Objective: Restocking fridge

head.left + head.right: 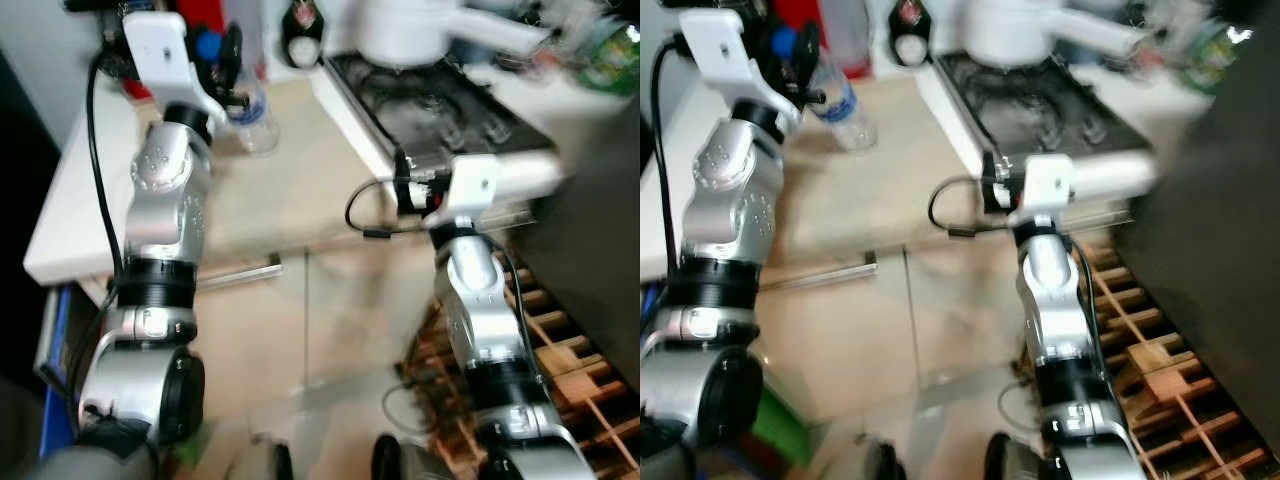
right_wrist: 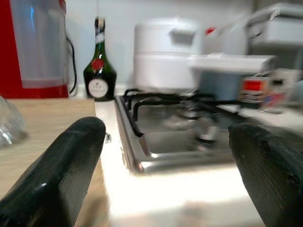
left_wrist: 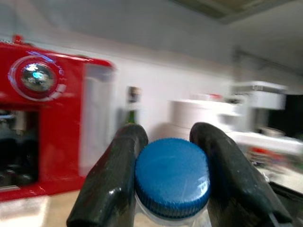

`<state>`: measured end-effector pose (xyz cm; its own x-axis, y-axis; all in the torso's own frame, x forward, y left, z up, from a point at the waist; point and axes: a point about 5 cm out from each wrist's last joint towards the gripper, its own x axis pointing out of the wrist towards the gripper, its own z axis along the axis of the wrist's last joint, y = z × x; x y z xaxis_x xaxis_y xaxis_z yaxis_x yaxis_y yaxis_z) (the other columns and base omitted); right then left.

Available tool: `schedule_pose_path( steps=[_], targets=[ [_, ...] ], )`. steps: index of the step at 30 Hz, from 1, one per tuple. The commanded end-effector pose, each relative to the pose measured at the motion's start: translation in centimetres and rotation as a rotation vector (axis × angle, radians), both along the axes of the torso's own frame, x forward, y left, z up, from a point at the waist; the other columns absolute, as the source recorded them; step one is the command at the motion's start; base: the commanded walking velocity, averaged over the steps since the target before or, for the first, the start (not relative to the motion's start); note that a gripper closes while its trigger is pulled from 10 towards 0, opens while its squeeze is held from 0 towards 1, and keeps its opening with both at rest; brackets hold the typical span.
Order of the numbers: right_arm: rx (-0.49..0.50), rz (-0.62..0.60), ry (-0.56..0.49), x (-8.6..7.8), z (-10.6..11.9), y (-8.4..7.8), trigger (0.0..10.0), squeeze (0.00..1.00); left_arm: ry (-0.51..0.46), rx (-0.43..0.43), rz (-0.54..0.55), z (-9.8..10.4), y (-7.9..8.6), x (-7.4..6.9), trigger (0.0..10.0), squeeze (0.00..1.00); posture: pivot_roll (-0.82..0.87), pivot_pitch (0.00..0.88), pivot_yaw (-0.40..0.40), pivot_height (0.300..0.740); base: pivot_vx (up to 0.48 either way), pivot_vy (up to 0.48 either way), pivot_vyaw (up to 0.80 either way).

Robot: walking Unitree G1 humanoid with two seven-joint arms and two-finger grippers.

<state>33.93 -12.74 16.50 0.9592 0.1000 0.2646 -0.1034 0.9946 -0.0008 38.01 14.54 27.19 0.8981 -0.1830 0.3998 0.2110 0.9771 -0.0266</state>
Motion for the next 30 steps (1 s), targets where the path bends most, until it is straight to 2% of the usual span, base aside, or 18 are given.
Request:
schedule_pose_path(
  steps=[1,3,6,13,18,27,30],
  targets=[
    [-0.023,0.032,-0.03,0.3,1.0,0.6,10.0,0.0,0.022,-0.001,0.005,-0.3,0.1,0.0,10.0,0.0,-0.1,0.0,0.029,0.732,-0.469,0.0,0.79],
    [-0.01,0.01,-0.009,0.4,0.6,0.4,10.0,0.0,0.034,-0.012,0.015,-0.5,0.3,0.0,10.0,0.0,-0.1,0.0,0.02,0.732,-0.465,0.0,0.78],
    [-0.004,0.032,-0.016,0.4,0.8,1.1,10.0,0.0,0.035,-0.01,0.016,-0.6,0.3,-0.2,10.0,0.0,-0.1,0.0,0.013,0.732,-0.465,0.0,0.56],
    [-0.015,0.045,-0.03,1.0,1.4,0.7,10.0,0.0,0.046,-0.027,0.016,-0.9,-0.5,-0.2,10.0,0.0,-0.1,0.0,-0.001,0.732,-0.459,0.0,0.0],
    [-0.023,0.07,-0.029,1.3,1.6,1.4,10.0,0.0,0.053,-0.02,-0.004,-1.3,-1.3,-0.7,10.0,0.0,-0.09,0.0,-0.002,0.732,-0.452,0.0,0.0],
    [-0.032,0.071,-0.029,1.4,1.5,1.3,10.0,0.0,0.059,-0.043,-0.005,-1.7,-1.2,-0.9,10.0,0.0,-0.1,0.0,-0.004,0.732,-0.43,0.0,0.0],
    [-0.035,0.059,-0.013,1.5,1.4,0.8,10.0,0.0,0.059,-0.038,-0.015,-1.9,-1.5,-1.1,10.0,0.0,-0.1,0.0,-0.006,0.732,0.0,0.0,0.0]
  ],
)
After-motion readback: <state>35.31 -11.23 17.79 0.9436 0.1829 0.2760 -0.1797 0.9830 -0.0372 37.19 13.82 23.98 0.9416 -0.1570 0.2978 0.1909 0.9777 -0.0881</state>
